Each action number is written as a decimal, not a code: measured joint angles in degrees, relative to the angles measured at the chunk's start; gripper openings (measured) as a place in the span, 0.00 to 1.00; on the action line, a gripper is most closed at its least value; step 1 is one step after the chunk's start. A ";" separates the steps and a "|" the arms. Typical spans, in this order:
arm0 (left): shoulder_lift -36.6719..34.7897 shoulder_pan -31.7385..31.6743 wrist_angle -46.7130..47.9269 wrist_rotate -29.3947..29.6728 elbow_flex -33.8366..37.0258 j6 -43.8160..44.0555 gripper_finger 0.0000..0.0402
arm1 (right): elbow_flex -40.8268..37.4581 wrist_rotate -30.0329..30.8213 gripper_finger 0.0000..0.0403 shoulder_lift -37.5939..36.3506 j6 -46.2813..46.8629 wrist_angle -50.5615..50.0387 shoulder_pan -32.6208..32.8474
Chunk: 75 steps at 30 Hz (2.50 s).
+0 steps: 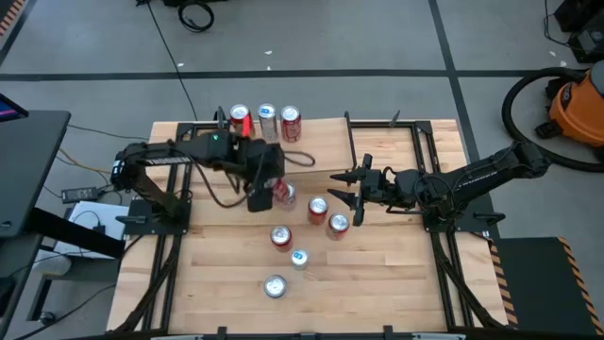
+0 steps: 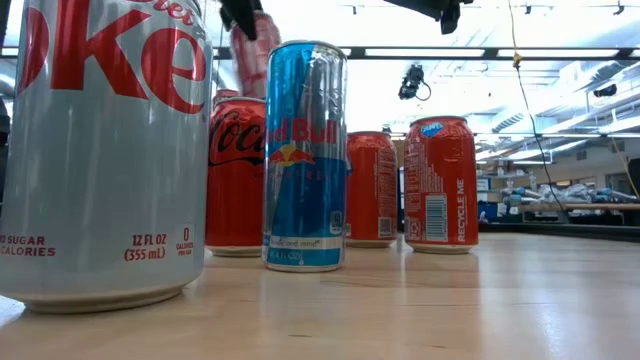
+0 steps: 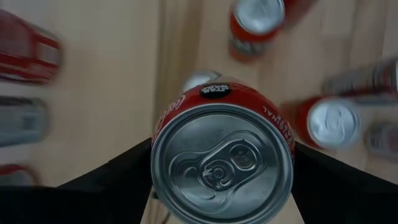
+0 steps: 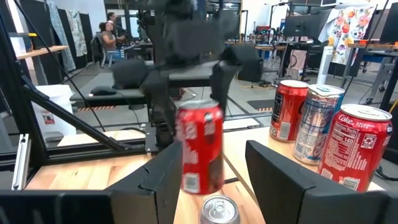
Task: Place canned beverage on shelf
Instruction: Put the red black soda can on the shelf
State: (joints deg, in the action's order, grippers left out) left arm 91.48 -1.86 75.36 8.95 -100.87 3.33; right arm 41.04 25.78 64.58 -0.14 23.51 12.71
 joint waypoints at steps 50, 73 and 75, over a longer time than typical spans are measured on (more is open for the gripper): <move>19.91 -16.36 6.50 -1.24 -24.60 -18.17 0.79 | 0.00 -0.85 0.46 0.00 0.22 -0.30 -0.79; 19.93 -16.13 0.29 -0.68 -23.35 -22.07 0.93 | 0.00 -1.42 0.46 0.00 0.22 -0.39 -0.79; 19.93 -15.92 -0.26 -0.03 -23.36 -22.52 0.93 | 0.00 -1.42 0.46 0.00 0.21 -0.41 -0.79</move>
State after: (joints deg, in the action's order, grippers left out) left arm 111.42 -17.78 75.10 8.93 -124.24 -19.20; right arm 41.04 24.36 64.58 0.06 23.10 11.92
